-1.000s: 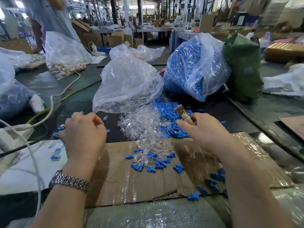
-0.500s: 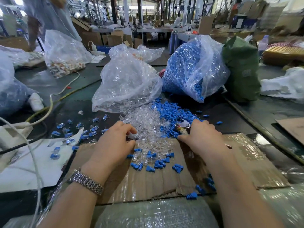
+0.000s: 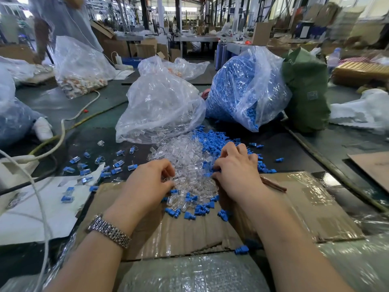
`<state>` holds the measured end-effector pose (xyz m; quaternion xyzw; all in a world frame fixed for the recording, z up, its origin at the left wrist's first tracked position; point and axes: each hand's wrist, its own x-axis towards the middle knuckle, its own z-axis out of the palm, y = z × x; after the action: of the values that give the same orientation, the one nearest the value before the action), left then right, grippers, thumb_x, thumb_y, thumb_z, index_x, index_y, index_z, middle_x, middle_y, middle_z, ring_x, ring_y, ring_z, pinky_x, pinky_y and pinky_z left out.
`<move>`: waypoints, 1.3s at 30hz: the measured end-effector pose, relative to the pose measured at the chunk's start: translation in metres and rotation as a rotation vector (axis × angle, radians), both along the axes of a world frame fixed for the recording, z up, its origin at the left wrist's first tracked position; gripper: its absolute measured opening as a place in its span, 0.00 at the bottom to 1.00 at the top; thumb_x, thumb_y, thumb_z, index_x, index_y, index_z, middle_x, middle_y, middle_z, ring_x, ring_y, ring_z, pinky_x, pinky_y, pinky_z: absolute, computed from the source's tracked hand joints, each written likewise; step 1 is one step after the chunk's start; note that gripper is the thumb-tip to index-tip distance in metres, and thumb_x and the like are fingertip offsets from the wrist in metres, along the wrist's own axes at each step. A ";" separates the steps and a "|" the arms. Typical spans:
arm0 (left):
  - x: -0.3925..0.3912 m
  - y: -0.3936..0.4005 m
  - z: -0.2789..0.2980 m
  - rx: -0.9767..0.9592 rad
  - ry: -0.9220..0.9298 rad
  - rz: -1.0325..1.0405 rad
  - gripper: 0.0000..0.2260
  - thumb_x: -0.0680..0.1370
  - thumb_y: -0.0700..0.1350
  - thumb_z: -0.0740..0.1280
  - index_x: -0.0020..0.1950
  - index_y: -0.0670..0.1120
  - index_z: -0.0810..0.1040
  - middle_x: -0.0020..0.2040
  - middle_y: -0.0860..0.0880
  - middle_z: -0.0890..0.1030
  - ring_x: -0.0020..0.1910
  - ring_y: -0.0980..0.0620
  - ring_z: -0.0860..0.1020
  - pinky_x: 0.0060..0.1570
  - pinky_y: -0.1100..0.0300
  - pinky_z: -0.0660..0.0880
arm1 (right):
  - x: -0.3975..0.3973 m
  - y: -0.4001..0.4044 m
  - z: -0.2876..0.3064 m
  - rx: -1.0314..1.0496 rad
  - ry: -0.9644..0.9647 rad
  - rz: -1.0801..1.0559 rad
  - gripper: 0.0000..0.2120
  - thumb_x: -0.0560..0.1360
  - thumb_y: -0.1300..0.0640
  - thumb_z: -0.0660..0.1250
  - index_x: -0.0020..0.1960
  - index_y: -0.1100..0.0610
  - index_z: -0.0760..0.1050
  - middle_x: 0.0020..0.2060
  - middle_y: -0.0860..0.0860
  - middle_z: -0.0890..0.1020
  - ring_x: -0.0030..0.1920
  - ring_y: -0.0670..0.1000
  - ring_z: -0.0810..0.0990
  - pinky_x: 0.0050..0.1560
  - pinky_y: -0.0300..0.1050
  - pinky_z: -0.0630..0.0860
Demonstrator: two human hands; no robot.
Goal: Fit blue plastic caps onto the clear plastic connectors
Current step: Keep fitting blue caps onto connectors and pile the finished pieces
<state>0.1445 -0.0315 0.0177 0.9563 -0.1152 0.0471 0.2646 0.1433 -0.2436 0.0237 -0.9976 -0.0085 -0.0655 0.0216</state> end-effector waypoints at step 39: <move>-0.011 -0.011 0.019 -0.961 0.281 -0.133 0.10 0.71 0.40 0.74 0.52 0.43 0.85 0.45 0.43 0.87 0.45 0.46 0.86 0.46 0.63 0.81 | -0.019 0.024 0.011 0.764 -0.170 0.331 0.10 0.80 0.56 0.69 0.61 0.51 0.82 0.49 0.46 0.82 0.47 0.42 0.79 0.49 0.26 0.72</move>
<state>0.1332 -0.0430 0.0363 0.7142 -0.1047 -0.0514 0.6902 0.1238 -0.2198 0.0346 -0.8941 -0.1455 -0.1415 0.3992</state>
